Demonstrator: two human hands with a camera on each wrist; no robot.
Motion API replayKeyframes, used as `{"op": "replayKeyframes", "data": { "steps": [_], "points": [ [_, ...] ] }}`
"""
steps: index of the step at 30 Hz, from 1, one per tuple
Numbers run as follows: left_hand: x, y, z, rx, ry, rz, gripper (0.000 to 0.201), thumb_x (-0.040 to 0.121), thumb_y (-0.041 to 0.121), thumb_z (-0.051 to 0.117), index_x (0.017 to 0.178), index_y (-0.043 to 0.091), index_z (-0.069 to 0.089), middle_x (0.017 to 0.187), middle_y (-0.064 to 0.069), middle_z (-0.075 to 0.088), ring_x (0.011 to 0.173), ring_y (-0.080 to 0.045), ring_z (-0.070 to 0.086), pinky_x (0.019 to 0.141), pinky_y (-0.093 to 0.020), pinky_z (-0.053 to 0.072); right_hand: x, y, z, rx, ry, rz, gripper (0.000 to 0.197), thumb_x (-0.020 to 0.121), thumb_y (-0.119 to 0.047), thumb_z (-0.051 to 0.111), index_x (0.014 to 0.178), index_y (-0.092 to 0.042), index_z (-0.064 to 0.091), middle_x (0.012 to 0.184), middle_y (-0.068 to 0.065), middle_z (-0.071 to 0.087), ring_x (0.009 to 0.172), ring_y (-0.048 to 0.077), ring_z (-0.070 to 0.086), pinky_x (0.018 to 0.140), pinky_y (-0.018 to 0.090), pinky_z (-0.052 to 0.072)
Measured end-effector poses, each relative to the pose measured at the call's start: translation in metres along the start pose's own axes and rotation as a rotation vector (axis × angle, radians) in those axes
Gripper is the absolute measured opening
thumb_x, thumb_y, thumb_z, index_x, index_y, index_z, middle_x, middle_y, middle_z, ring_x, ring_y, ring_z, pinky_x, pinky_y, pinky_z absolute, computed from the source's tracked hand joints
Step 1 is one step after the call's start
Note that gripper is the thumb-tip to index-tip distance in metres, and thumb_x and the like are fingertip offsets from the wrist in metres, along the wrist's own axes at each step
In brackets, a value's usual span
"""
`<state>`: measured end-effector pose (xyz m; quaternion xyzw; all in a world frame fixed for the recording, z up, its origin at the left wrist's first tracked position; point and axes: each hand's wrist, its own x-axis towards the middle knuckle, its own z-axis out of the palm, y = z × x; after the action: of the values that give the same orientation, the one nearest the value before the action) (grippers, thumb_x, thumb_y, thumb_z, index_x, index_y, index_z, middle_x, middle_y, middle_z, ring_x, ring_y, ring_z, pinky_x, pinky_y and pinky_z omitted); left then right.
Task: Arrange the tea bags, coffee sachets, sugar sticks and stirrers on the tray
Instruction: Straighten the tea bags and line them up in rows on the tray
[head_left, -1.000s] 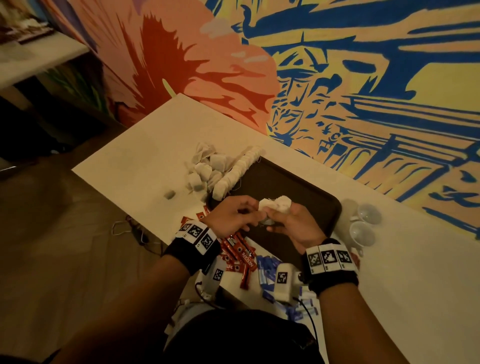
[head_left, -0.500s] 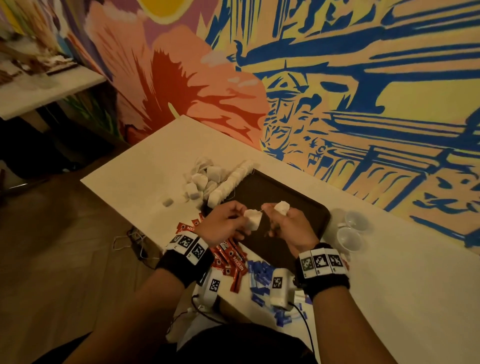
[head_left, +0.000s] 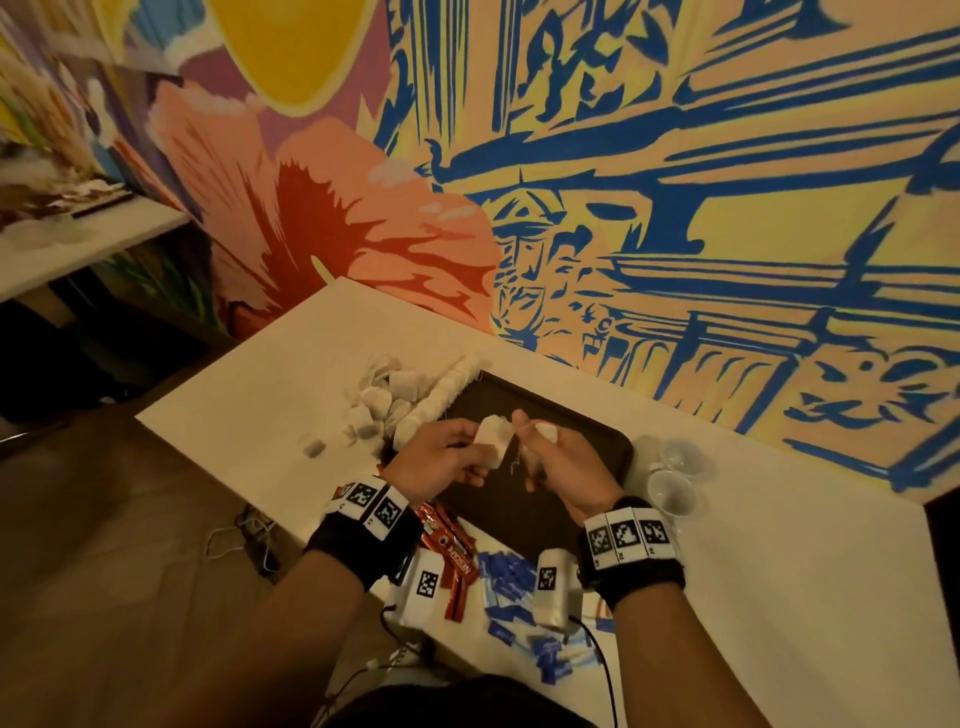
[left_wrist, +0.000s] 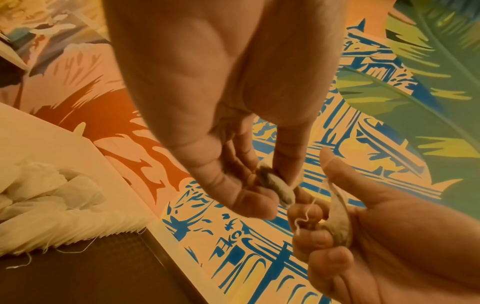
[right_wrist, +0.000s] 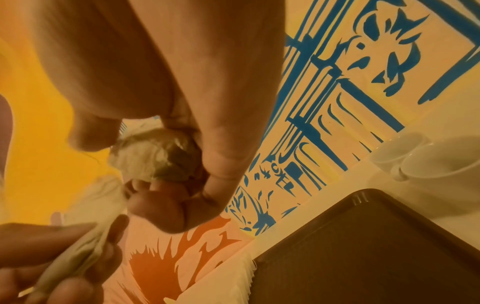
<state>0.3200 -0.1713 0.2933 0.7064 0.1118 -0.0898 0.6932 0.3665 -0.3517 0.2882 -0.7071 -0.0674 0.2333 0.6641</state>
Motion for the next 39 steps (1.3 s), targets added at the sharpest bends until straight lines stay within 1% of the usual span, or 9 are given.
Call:
{"op": "replayKeyframes", "data": {
  "steps": [5, 9, 12, 17, 22, 24, 26, 32, 39],
  "points": [
    [0.001, 0.005, -0.009, 0.115, -0.059, -0.043, 0.016, 0.090, 0.006, 0.067, 0.104, 0.000, 0.072, 0.076, -0.003, 0.070, 0.071, -0.016, 0.063, 0.066, -0.028, 0.055, 0.010, -0.004, -0.003, 0.032, 0.110, -0.028, 0.040, 0.100, -0.044, 0.058, 0.074, -0.018, 0.074, 0.065, 0.001, 0.058, 0.064, 0.022, 0.054, 0.061, 0.035, 0.046],
    [0.000, 0.013, -0.024, 0.074, -0.099, -0.050, 0.012, 0.090, 0.010, 0.069, 0.079, 0.013, 0.076, 0.075, -0.006, 0.067, 0.070, -0.017, 0.059, 0.065, -0.029, 0.051, 0.022, -0.006, -0.007, 0.075, 0.210, 0.011, 0.036, 0.101, -0.032, 0.058, 0.074, -0.013, 0.070, 0.102, -0.004, 0.071, 0.077, 0.023, 0.059, 0.070, 0.039, 0.047],
    [0.002, 0.019, -0.035, -0.011, -0.086, -0.031, 0.030, 0.090, 0.005, 0.067, 0.064, 0.018, 0.074, 0.071, -0.005, 0.064, 0.068, -0.018, 0.055, 0.066, -0.032, 0.047, 0.031, -0.008, -0.007, 0.109, 0.223, 0.062, 0.033, 0.101, -0.033, 0.060, 0.079, -0.012, 0.072, 0.100, -0.008, 0.068, 0.076, 0.017, 0.060, 0.069, 0.038, 0.047],
    [0.017, 0.024, -0.058, -0.116, -0.013, -0.008, 0.005, 0.084, 0.010, 0.072, 0.082, 0.008, 0.077, 0.081, -0.012, 0.064, 0.069, -0.020, 0.054, 0.069, -0.036, 0.047, 0.048, -0.002, -0.013, 0.101, 0.284, 0.149, 0.015, 0.100, -0.029, 0.060, 0.105, -0.022, 0.072, 0.098, 0.009, 0.062, 0.077, 0.019, 0.055, 0.070, 0.032, 0.051],
    [0.042, 0.033, -0.072, -0.044, 0.019, 0.036, 0.030, 0.091, 0.003, 0.067, 0.066, 0.020, 0.073, 0.072, -0.007, 0.062, 0.070, -0.022, 0.057, 0.070, -0.033, 0.053, 0.061, -0.013, 0.003, 0.133, 0.328, 0.115, 0.029, 0.103, -0.043, 0.053, 0.112, -0.024, 0.072, 0.098, 0.008, 0.060, 0.074, 0.018, 0.054, 0.069, 0.032, 0.051],
    [0.051, 0.035, -0.075, -0.016, 0.013, 0.029, 0.007, 0.090, 0.004, 0.069, 0.084, 0.005, 0.073, 0.079, -0.013, 0.063, 0.074, -0.024, 0.058, 0.068, -0.029, 0.054, 0.066, -0.020, 0.018, 0.104, 0.228, 0.058, 0.038, 0.096, -0.059, 0.055, 0.107, -0.028, 0.075, 0.084, 0.002, 0.059, 0.067, 0.016, 0.054, 0.073, 0.035, 0.050],
    [0.060, 0.034, -0.078, 0.020, -0.002, 0.029, 0.016, 0.090, 0.005, 0.070, 0.098, -0.009, 0.068, 0.085, -0.018, 0.062, 0.075, -0.024, 0.059, 0.066, -0.025, 0.054, 0.073, -0.025, 0.035, 0.056, 0.126, 0.017, 0.043, 0.087, -0.065, 0.064, 0.107, -0.029, 0.076, 0.077, -0.001, 0.060, 0.065, 0.015, 0.054, 0.070, 0.036, 0.049],
    [0.079, 0.034, -0.095, 0.151, -0.111, 0.040, 0.030, 0.090, 0.011, 0.072, 0.095, -0.017, 0.062, 0.081, -0.016, 0.067, 0.072, -0.018, 0.065, 0.072, -0.028, 0.059, 0.097, -0.040, 0.057, -0.067, 0.170, -0.135, 0.020, 0.090, -0.026, 0.077, 0.088, -0.005, 0.076, 0.058, -0.001, 0.058, 0.048, 0.013, 0.049, 0.053, 0.028, 0.041],
    [0.106, 0.041, -0.134, 0.333, -0.150, 0.050, 0.026, 0.085, 0.024, 0.078, 0.094, 0.000, 0.074, 0.095, -0.016, 0.075, 0.085, -0.023, 0.071, 0.081, -0.032, 0.059, 0.118, -0.042, 0.067, 0.039, 0.192, 0.029, 0.036, 0.089, -0.052, 0.071, 0.105, -0.021, 0.077, 0.088, -0.009, 0.069, 0.076, 0.014, 0.058, 0.066, 0.033, 0.050]
  ]
}}
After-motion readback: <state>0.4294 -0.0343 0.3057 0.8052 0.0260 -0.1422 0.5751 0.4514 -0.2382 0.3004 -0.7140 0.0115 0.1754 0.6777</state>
